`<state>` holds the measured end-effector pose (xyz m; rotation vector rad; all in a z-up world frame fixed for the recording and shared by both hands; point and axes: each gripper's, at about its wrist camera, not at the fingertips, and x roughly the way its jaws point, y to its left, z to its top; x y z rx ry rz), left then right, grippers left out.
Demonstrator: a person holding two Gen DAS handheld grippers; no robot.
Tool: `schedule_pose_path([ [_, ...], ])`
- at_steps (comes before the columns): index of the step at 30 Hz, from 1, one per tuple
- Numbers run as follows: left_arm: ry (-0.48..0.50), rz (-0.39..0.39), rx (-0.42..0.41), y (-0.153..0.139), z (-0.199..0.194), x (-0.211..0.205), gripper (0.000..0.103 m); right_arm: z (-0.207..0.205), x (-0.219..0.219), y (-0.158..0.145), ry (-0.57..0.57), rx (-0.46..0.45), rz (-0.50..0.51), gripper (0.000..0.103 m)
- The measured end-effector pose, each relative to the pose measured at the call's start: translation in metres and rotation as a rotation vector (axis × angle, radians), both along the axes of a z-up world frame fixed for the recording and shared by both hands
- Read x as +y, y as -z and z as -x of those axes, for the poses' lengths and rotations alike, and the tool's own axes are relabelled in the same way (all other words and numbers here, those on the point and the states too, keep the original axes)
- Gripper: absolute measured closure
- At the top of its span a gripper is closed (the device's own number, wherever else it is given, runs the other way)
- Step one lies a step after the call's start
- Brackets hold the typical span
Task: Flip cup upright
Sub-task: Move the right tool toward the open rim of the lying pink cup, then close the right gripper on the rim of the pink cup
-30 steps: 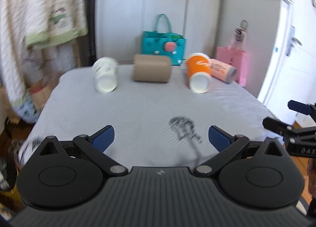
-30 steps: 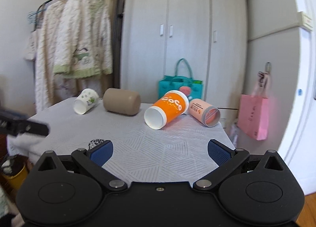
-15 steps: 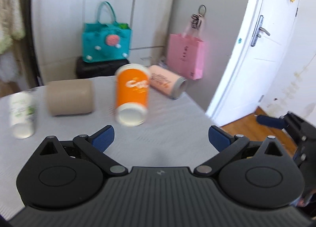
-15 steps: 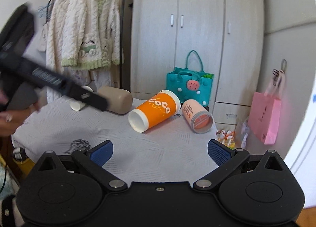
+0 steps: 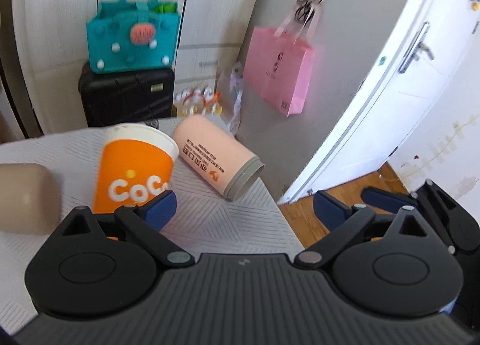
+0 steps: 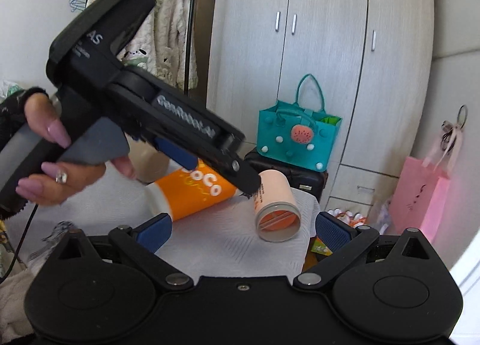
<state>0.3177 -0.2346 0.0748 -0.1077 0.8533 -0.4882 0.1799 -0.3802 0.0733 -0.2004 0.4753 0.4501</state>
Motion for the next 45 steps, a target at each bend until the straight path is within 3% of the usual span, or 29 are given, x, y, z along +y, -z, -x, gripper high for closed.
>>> schedule_pose_path([
  [3, 0.003, 0.001, 0.041, 0.012, -0.018, -0.009, 0.011, -0.024, -0.002, 0.010, -0.028, 0.014, 0.001, 0.000],
  [14, -0.030, 0.010, 0.137, 0.038, -0.062, -0.016, 0.026, -0.073, 0.023, 0.053, -0.101, -0.059, 0.174, 0.000],
  [22, -0.074, 0.053, 0.107, 0.039, -0.070, -0.012, 0.026, -0.104, 0.020, 0.071, -0.081, -0.040, 0.152, 0.001],
  [27, -0.064, 0.053, 0.117, 0.039, -0.072, -0.014, 0.026, -0.119, 0.019, 0.077, -0.062, -0.011, 0.131, 0.011],
  [30, -0.070, 0.036, 0.104, 0.040, -0.073, -0.015, 0.026, -0.122, 0.016, 0.079, -0.060, 0.002, 0.117, 0.023],
  [31, -0.070, 0.037, 0.107, 0.040, -0.073, -0.015, 0.030, -0.124, 0.016, 0.079, -0.060, 0.009, 0.116, 0.034],
  [34, -0.057, 0.024, 0.124, 0.041, -0.074, -0.019, 0.039, -0.119, 0.018, 0.082, -0.046, 0.008, 0.106, 0.035],
  [41, -0.033, 0.045, 0.130, 0.041, -0.064, -0.022, 0.039, -0.099, 0.018, 0.078, -0.003, 0.006, 0.078, 0.035],
  [45, -0.006, 0.018, 0.082, 0.037, -0.050, -0.030, 0.039, -0.086, 0.019, 0.075, 0.003, 0.006, 0.076, 0.035],
])
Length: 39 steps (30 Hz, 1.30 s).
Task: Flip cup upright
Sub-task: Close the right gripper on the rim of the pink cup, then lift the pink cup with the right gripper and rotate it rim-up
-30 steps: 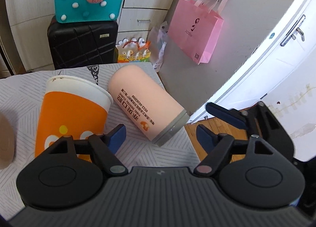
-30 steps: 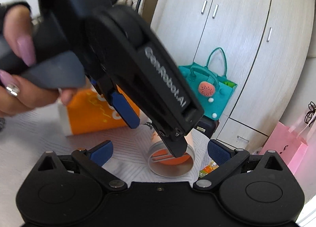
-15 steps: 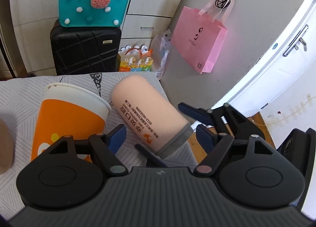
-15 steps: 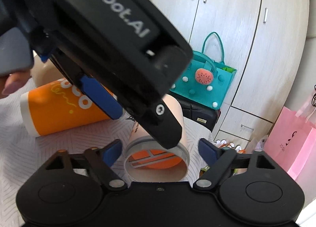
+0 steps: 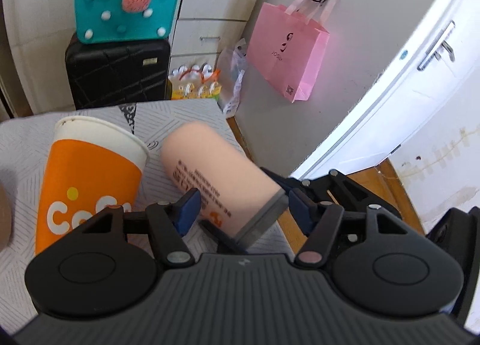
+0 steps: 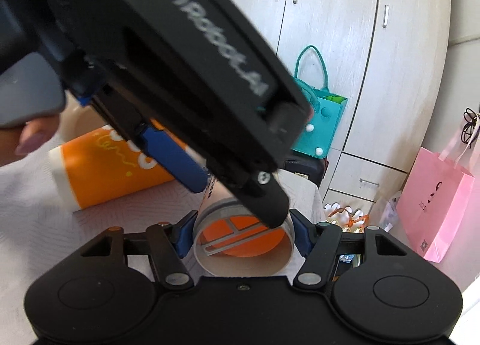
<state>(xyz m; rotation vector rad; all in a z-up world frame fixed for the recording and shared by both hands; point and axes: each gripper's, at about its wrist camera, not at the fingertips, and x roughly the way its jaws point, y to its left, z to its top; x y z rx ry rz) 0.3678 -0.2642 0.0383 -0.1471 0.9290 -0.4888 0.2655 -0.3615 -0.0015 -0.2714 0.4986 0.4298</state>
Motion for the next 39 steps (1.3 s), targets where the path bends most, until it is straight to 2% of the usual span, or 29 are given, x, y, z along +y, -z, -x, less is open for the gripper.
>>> schedule_pose_path([
  [3, 0.002, -0.007, -0.018, 0.000, 0.010, -0.002, 0.038, 0.016, -0.001, 0.000, 0.018, -0.008, -0.004, 0.035],
  [7, 0.023, 0.014, 0.008, 0.001, 0.025, -0.002, 0.035, 0.034, -0.002, -0.003, 0.049, -0.009, -0.027, 0.035],
  [16, 0.058, 0.028, -0.012, -0.001, 0.074, 0.003, 0.034, 0.059, 0.005, -0.011, 0.048, -0.012, -0.054, 0.035],
  [23, 0.079, 0.023, -0.078, -0.006, 0.117, 0.020, 0.034, 0.082, 0.012, -0.017, 0.012, -0.011, -0.056, 0.035],
  [31, 0.080, 0.028, -0.123, -0.006, 0.165, 0.061, 0.034, 0.108, 0.039, -0.021, -0.057, -0.006, -0.061, 0.035],
  [36, 0.095, -0.003, -0.162, -0.011, 0.193, 0.091, 0.034, 0.135, 0.061, -0.022, -0.137, 0.000, -0.036, 0.035],
  [39, 0.097, -0.019, -0.173, -0.015, 0.208, 0.113, 0.034, 0.138, 0.078, -0.027, -0.182, 0.019, -0.024, 0.035],
])
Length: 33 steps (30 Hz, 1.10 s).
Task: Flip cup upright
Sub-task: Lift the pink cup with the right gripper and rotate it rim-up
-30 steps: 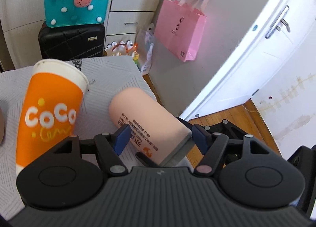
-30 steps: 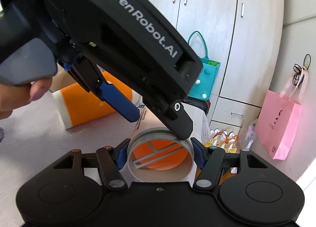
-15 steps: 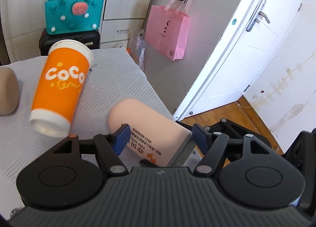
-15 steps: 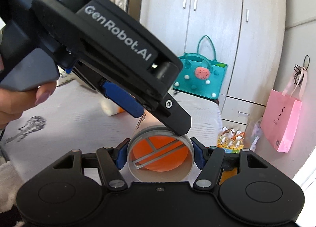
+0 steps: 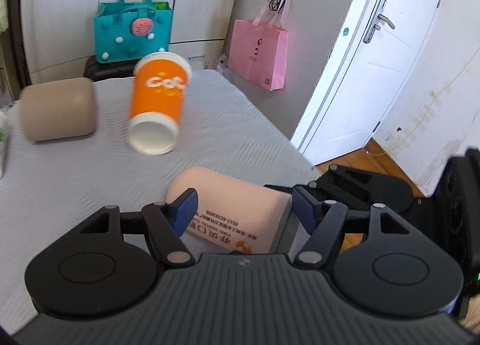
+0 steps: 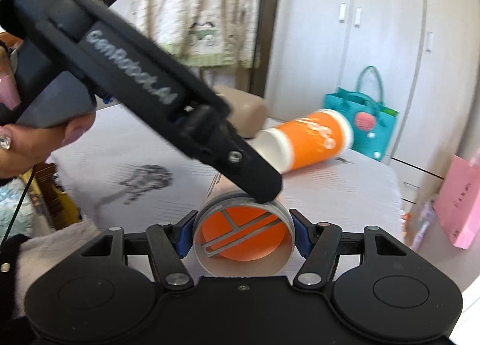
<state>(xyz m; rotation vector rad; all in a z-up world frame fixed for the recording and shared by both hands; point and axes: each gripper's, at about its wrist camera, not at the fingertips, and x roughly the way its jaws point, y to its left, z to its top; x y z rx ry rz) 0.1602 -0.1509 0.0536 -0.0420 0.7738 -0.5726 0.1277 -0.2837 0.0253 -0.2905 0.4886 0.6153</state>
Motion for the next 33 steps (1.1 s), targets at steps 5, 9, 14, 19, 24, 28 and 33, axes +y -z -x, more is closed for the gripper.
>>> schedule_pose_path([
  [5, 0.005, -0.003, 0.022, -0.007, 0.010, 0.042, 0.034, 0.003, 0.024, -0.007, -0.054, 0.037, 0.007, 0.035],
  [9, 0.020, -0.009, -0.008, -0.015, 0.015, 0.073, 0.034, 0.012, 0.047, -0.015, -0.101, 0.034, 0.025, 0.035],
  [14, 0.048, -0.060, -0.058, -0.021, 0.019, 0.101, 0.034, -0.002, 0.059, -0.033, -0.150, 0.075, 0.023, 0.035],
  [19, 0.067, -0.031, -0.061, -0.020, 0.009, 0.125, 0.034, -0.018, 0.071, -0.042, -0.171, 0.109, 0.025, 0.035],
  [24, 0.107, 0.018, -0.083, -0.020, 0.003, 0.143, 0.034, -0.034, 0.080, -0.045, -0.190, 0.138, 0.026, 0.035],
  [28, 0.122, 0.055, -0.078, -0.016, -0.003, 0.158, 0.034, -0.047, 0.085, -0.049, -0.190, 0.162, 0.019, 0.035],
  [33, 0.140, 0.040, -0.129, -0.011, -0.001, 0.165, 0.034, -0.064, 0.089, -0.052, -0.193, 0.186, -0.014, 0.035],
])
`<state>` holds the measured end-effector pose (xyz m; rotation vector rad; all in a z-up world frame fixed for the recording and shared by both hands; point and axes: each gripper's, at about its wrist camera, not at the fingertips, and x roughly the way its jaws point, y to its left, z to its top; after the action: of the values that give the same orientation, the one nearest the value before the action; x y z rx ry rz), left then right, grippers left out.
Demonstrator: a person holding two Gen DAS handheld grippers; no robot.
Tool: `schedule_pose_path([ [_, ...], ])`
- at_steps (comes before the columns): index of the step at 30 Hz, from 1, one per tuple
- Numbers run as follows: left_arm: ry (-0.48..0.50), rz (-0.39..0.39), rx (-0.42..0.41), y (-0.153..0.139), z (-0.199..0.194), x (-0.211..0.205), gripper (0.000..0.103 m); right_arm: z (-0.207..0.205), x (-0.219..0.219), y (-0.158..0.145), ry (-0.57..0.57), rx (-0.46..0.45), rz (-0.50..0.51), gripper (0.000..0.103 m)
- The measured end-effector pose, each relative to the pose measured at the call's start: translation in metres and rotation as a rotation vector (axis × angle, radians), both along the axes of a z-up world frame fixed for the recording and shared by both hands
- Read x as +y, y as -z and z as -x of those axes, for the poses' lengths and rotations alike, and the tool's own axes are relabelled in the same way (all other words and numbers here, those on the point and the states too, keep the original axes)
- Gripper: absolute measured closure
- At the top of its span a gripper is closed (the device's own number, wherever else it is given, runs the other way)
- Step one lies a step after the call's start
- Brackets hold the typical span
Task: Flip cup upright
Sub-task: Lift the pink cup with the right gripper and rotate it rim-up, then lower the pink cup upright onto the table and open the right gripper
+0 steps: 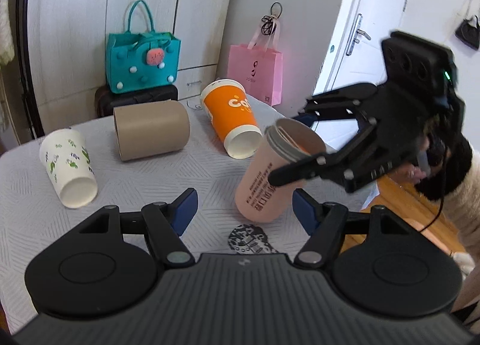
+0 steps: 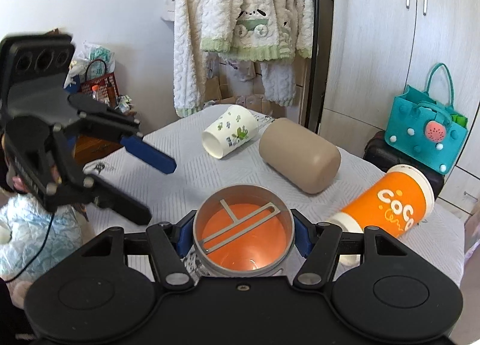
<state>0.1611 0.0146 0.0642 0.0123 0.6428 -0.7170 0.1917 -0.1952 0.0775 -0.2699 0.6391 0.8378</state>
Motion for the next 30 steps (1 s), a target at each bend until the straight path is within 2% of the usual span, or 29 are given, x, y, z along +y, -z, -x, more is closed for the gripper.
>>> schedule_pose_path([
  [7, 0.039, -0.035, -0.022, 0.008, -0.005, -0.008, 0.034, -0.026, 0.015, -0.001, -0.009, 0.058, -0.018, 0.035],
  [16, 0.073, -0.004, -0.060, 0.015, -0.013, -0.014, 0.034, -0.046, 0.040, -0.004, -0.031, 0.153, 0.001, 0.035],
  [20, 0.037, 0.009, -0.080, 0.022, -0.017, -0.014, 0.033, -0.051, 0.052, -0.002, -0.016, 0.159, 0.039, 0.035],
  [26, -0.025, 0.086, -0.102, 0.031, -0.019, -0.004, 0.036, -0.060, 0.057, -0.003, -0.001, 0.177, 0.045, 0.035],
  [30, -0.069, 0.105, -0.112, 0.034, -0.022, 0.000, 0.039, -0.062, 0.065, -0.004, 0.001, 0.180, 0.064, 0.035],
])
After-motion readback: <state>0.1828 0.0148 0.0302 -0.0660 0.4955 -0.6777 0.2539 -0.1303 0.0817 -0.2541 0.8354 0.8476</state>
